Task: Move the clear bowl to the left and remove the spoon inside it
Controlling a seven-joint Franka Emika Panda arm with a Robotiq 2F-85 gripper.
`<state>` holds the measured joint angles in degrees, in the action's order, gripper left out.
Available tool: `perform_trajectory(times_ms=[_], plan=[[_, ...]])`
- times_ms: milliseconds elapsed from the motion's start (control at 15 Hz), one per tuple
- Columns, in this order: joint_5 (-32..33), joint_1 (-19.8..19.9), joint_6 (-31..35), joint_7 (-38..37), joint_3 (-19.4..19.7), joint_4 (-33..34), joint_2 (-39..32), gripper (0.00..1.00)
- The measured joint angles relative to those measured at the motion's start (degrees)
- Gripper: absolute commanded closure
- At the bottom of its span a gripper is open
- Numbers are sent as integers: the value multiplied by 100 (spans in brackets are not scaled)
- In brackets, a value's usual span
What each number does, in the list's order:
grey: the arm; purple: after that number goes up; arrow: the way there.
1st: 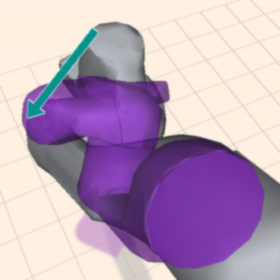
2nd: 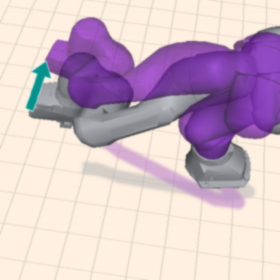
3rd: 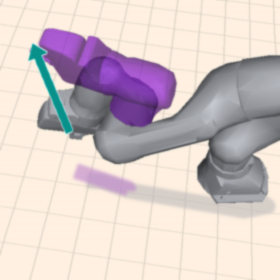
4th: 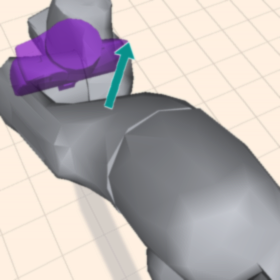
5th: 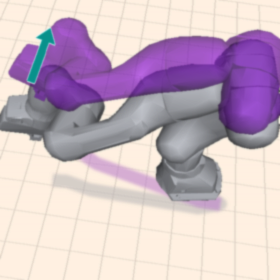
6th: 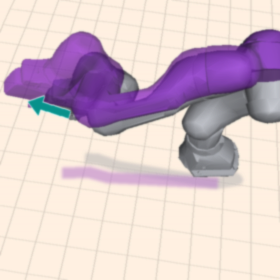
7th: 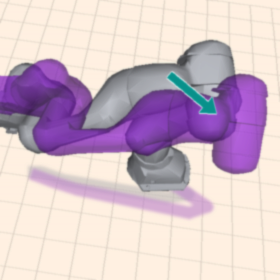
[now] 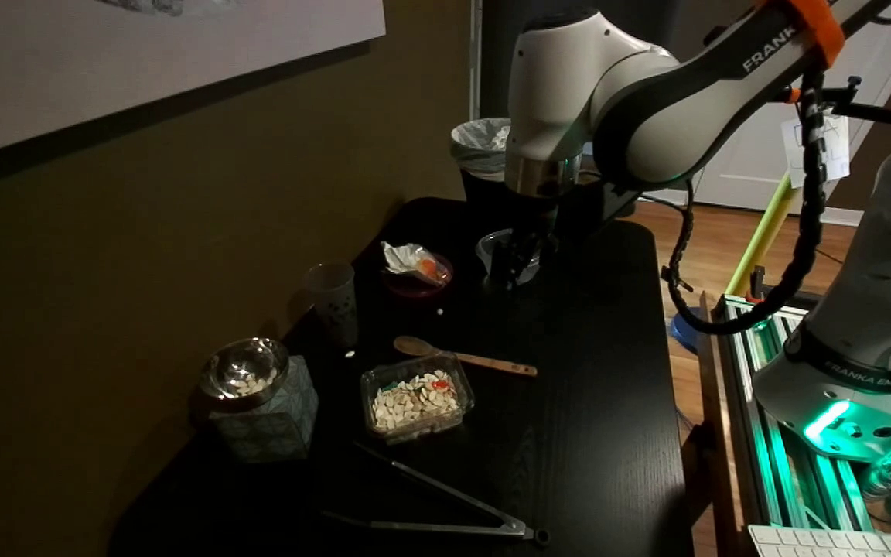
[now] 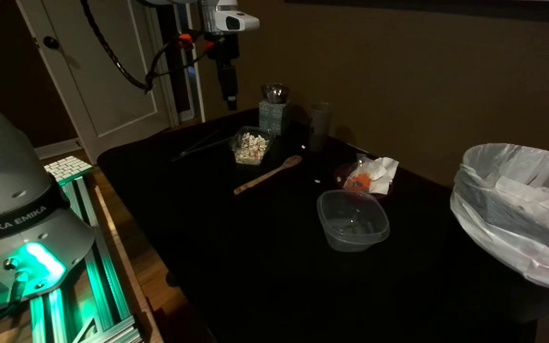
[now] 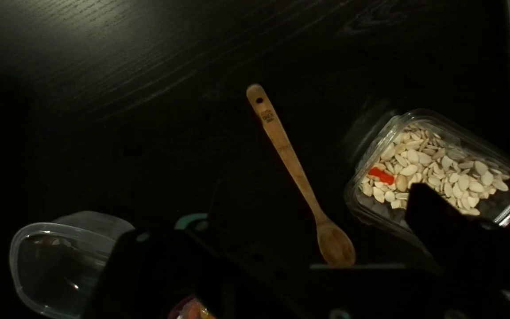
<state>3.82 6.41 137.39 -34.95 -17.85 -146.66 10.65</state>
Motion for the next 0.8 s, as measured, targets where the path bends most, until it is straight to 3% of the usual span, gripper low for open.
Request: perform_trajectory(times_ms=[200,333,667,800], plan=[[140,-106,1,-162,132,-4,43,0],[768,-3,1,-641,375,-11,39,0],[2121,757,31,-885,1506,29,-198,0],[2319,956,242,-879,1909,170,-530,0]])
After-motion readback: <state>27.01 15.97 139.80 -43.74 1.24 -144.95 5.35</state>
